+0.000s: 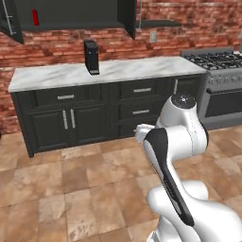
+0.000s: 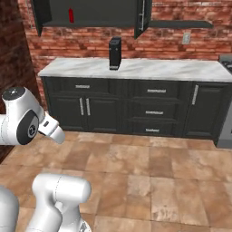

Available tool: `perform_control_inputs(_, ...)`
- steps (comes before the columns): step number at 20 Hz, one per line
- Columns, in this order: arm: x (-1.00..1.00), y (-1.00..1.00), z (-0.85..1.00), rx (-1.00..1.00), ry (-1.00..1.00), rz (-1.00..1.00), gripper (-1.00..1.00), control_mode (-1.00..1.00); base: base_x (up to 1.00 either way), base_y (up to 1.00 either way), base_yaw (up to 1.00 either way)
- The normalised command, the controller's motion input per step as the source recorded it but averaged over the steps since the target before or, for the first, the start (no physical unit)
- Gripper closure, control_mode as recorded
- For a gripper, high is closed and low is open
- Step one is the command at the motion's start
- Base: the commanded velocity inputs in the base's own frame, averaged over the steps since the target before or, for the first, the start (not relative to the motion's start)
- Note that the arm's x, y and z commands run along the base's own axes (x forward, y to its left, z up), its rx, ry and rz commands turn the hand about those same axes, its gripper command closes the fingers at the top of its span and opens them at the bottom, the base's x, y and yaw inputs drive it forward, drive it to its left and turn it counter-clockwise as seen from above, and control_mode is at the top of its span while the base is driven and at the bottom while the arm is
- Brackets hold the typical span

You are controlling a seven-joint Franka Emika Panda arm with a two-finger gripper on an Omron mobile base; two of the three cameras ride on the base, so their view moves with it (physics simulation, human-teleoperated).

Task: Move the ketchup and ketchup from the cabinet to the dining counter.

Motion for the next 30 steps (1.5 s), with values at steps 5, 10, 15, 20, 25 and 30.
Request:
perform_control_inputs(5, 0.0, 0.0, 0.0, 0.0, 0.0, 0.0, -1.0, 1.0, 0.88, 0.44, 0.02)
perform_control_inputs(10, 0.0, 0.0, 0.0, 0.0, 0.0, 0.0, -1.0, 1.0, 0.87, 0.42, 0.04)
perform_control_inputs(15, 0.0, 0.0, 0.0, 0.0, 0.0, 0.0, -1.0, 1.0, 0.89, 0.39, 0.05)
perform_control_inputs(20, 0.0, 0.0, 0.0, 0.0, 0.0, 0.0, -1.0, 1.0, 0.74, 0.37, 0.18)
perform_control_inputs(25, 0.0, 0.0, 0.0, 0.0, 0.0, 0.0, -1.0, 1.0, 0.67, 0.36, 0.24)
perform_control_inputs(30, 0.0, 0.0, 0.0, 0.0, 0.0, 0.0, -1.0, 1.0, 0.64, 0.44, 0.09)
